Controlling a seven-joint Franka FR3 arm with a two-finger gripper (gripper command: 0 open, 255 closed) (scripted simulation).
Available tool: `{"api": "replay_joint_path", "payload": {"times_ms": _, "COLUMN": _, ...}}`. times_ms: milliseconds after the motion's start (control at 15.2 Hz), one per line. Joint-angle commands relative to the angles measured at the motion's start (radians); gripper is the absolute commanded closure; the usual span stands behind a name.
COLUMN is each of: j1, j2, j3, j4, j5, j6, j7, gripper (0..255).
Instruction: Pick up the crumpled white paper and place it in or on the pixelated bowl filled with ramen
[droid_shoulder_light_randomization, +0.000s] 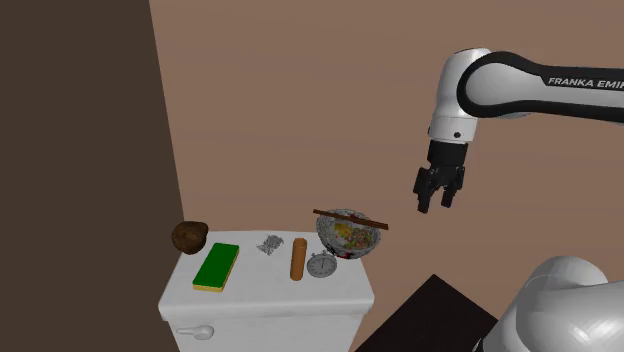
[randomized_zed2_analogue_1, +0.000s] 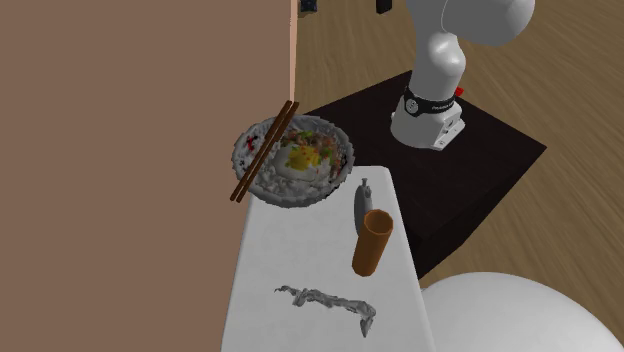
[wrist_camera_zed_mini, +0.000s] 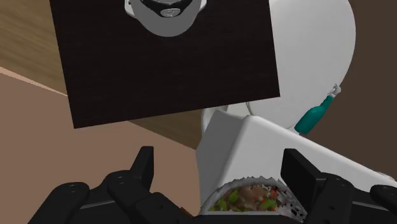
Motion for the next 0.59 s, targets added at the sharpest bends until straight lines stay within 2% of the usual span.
{"api": "replay_joint_path", "payload": {"times_ms": 0, "j1": 0.000, "j2": 0.000, "j3": 0.000, "j4": 0.000, "j5": 0.000, "j6": 0.000, "j7": 0.000, "gripper": 0}}
{"api": "replay_joint_path", "payload": {"times_ms": 528, "j1": 0.050, "j2": 0.163, "j3": 0.174, "j4": 0.038, "j5": 0.107, "j6": 0.170, "j7": 0.217, "gripper": 0}}
